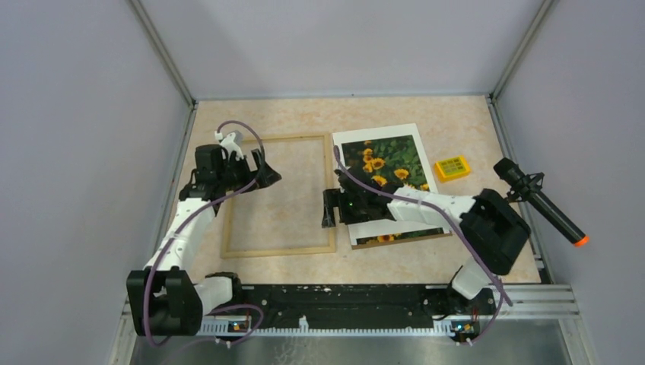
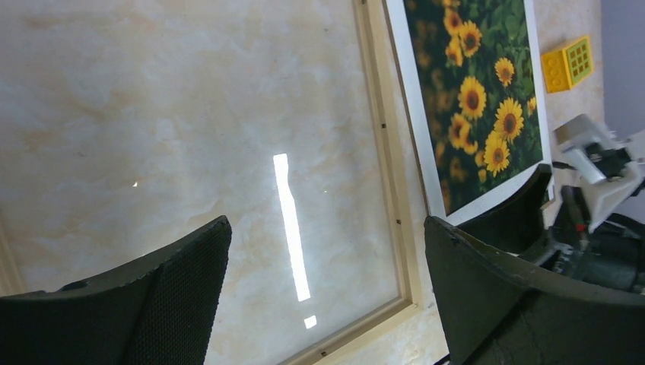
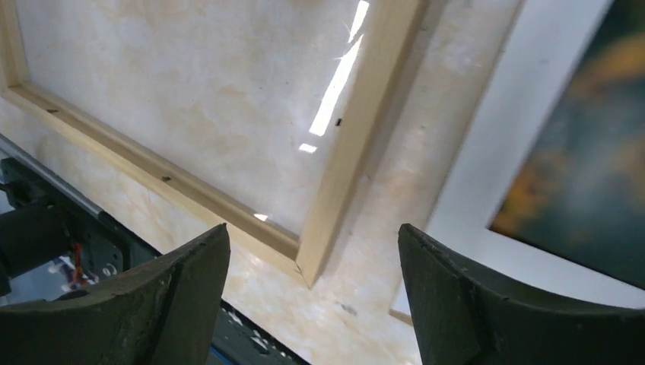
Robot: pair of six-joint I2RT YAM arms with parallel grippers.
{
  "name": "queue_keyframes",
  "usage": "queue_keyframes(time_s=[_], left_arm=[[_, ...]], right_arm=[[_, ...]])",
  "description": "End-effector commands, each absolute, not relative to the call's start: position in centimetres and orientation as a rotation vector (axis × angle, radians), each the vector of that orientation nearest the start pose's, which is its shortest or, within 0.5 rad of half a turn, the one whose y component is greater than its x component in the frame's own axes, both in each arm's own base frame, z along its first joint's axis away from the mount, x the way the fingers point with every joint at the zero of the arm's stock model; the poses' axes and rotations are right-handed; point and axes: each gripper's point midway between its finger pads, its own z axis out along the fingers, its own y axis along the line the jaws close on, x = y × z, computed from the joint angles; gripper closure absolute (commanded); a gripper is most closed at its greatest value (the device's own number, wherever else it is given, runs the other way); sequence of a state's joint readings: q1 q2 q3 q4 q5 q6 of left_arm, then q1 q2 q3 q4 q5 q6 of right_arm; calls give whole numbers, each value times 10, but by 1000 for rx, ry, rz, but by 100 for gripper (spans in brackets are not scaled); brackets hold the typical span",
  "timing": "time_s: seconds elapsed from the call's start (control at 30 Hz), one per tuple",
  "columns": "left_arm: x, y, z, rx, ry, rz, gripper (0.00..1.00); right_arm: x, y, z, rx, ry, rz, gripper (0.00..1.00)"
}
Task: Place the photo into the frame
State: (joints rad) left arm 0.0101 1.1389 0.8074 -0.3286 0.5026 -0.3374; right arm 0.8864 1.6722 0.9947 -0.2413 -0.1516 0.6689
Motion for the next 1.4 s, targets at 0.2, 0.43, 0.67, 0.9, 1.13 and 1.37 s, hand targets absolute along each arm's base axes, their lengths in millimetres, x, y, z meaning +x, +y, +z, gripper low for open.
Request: queue_keyframes(time_s=[0.2, 0.43, 0.67, 0.9, 1.13, 1.37], left_arm=[[261, -201, 163, 131, 2286, -1185, 1], [186, -301, 154, 122, 2265, -1370, 6], [171, -342, 123, 117, 2346, -1279, 14], [193, -345, 100, 43, 2332, -1135, 16], [204, -360, 84, 49, 2368, -1097, 15], [218, -356, 72, -24, 2378, -1003, 13]], right_arm=[[218, 187, 85, -95, 2530, 319, 15], [224, 136, 65, 208, 2513, 342, 23], [224, 132, 43, 270, 2512, 348, 34], [219, 139, 27, 311, 2513, 418, 38], [218, 139, 23, 301, 2522, 415, 38], [217, 140, 23, 291, 2524, 426, 39]])
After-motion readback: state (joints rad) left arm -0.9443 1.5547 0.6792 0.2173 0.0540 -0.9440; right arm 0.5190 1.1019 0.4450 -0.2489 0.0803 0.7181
